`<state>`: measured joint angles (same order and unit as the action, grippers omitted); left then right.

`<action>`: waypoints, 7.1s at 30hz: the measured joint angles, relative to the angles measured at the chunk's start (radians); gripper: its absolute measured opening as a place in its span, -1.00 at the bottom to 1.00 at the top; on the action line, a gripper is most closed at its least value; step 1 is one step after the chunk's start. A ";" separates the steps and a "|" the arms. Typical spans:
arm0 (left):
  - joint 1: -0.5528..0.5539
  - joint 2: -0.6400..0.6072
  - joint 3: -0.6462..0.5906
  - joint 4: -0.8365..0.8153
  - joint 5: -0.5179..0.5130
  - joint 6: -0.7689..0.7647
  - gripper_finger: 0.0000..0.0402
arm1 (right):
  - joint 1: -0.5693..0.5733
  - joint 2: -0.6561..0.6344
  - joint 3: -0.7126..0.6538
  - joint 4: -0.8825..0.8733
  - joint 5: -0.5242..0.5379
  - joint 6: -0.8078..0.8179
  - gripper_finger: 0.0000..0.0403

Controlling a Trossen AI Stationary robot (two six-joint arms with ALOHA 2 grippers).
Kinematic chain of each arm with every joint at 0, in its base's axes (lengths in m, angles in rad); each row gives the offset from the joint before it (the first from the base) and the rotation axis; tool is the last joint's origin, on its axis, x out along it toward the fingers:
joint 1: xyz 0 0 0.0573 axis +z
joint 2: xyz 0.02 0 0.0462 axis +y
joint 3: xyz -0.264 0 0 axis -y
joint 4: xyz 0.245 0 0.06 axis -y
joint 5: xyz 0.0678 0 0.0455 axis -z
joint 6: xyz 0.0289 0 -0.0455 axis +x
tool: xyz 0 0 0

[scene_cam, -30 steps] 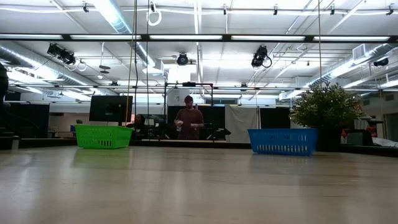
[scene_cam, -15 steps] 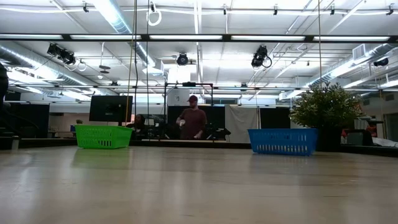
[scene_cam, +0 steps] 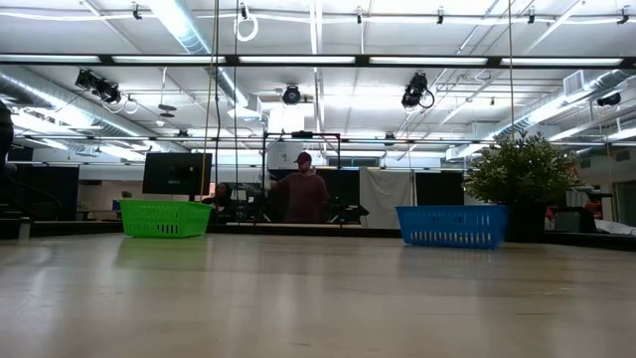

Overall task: Sort spring keychains
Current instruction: Put the black spring keychain into the green bin, then return to home position

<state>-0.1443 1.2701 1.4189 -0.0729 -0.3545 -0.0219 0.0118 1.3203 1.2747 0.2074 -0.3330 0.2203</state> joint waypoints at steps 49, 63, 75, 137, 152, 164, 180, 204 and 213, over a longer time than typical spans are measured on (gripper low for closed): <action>0.004 0.089 0.000 0.090 -0.044 0.033 -0.79 | -0.013 -0.004 0.000 -0.049 0.042 -0.020 -0.12; -0.028 -0.055 0.000 -0.257 -0.206 -0.016 -0.82 | -0.032 -0.222 0.000 -0.395 0.225 -0.083 -0.11; -0.034 -0.090 0.000 -0.489 -1.210 -0.383 -0.83 | -0.032 -0.237 0.000 -0.412 0.319 -0.113 -0.11; 0.931 -0.011 -0.660 -0.662 0.123 -0.750 -0.37 | -0.028 -0.163 0.000 -0.392 0.295 -0.057 -0.11; 0.659 -0.356 -0.660 -0.426 -0.094 -0.698 -0.11 | -0.028 -0.239 0.000 -0.408 0.298 -0.056 -0.11; 0.296 -0.559 -0.660 -0.175 -0.358 -0.482 -0.22 | -0.046 -0.263 0.000 -0.413 0.325 -0.059 -0.11; 0.046 -0.568 -0.717 0.152 0.013 -0.259 -0.96 | -0.109 -0.275 0.000 -0.462 0.325 -0.061 -0.11; 0.044 -1.169 -1.131 0.426 0.065 -0.229 -0.99 | -0.115 -0.275 0.001 -0.455 0.325 0.007 -0.11; 0.045 -1.268 -1.243 0.463 0.084 -0.240 -0.99 | -0.136 -0.275 0.001 -0.456 0.326 0.058 -0.11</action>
<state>-0.0994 0.0019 0.1755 0.3899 -0.2704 -0.2623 -0.1242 1.0454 1.2753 -0.2481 -0.0070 0.2783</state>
